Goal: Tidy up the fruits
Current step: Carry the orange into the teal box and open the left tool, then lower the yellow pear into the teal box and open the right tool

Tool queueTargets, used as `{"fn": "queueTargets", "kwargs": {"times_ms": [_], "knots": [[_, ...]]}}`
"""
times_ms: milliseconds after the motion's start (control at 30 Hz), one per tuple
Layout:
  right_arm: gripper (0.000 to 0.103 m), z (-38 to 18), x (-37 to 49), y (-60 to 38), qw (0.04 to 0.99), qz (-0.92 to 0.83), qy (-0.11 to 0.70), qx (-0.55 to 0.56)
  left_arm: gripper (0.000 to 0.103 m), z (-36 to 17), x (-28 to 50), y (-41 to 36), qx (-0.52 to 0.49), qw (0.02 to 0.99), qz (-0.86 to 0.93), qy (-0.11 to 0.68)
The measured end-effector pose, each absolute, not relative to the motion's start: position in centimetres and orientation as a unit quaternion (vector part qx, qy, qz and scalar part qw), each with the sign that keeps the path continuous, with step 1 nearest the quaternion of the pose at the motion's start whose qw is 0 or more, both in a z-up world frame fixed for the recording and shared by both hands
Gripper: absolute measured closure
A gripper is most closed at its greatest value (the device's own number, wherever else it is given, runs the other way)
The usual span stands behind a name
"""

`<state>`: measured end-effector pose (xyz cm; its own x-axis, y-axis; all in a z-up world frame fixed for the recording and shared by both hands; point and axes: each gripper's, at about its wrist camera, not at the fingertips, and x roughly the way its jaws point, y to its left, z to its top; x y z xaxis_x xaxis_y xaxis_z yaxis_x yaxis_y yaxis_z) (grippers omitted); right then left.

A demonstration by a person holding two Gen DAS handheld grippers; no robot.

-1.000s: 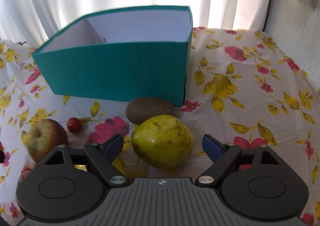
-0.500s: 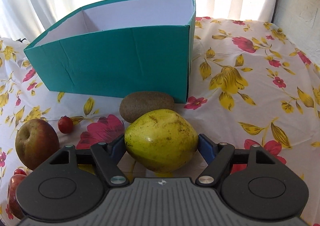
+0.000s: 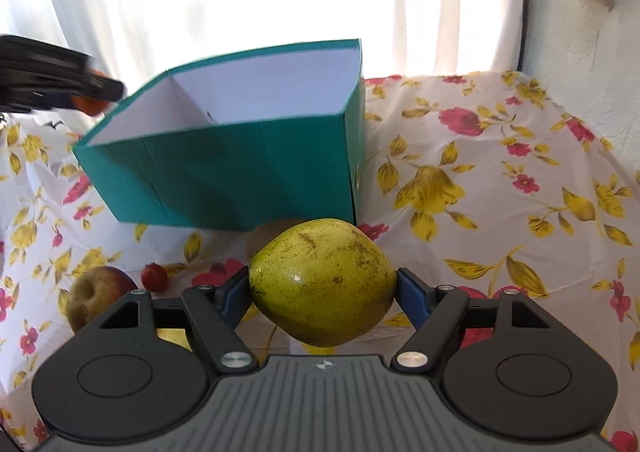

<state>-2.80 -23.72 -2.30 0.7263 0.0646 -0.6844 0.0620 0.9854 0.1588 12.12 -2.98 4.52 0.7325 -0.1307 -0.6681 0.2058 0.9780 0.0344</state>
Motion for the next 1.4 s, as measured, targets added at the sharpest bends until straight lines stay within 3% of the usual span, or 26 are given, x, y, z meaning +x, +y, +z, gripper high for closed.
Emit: {"fn": "queueTargets", "kwargs": {"times_ms": [767,867,967,1133,1200,1400], "knots": [[0.028,0.9,-4.0,-24.5,0.942,-0.009,0.321,0.097,0.055,-1.3,15.9,-5.4,0.071,0.897,-0.086,0.428],[0.028,1.1,-4.1,-24.6,0.944,-0.01,0.317,0.096,0.047,-1.0,15.9,-5.1,0.063,0.9,-0.085,0.423],[0.028,1.4,-3.9,-24.7,0.945,-0.009,0.313,0.095,0.029,-0.3,15.6,-4.7,0.047,0.905,-0.088,0.415],[0.028,2.0,-3.3,-24.7,0.948,-0.006,0.305,0.09,0.019,3.3,13.4,-2.4,-0.013,0.92,-0.095,0.38],[0.028,2.4,-2.8,-24.6,0.95,-0.001,0.298,0.087,0.008,4.9,11.6,-1.0,-0.041,0.93,-0.094,0.353],[0.028,3.8,-0.2,-23.7,0.96,0.009,0.273,0.069,0.006,7.1,5.2,2.6,-0.062,0.946,-0.067,0.312]]}}
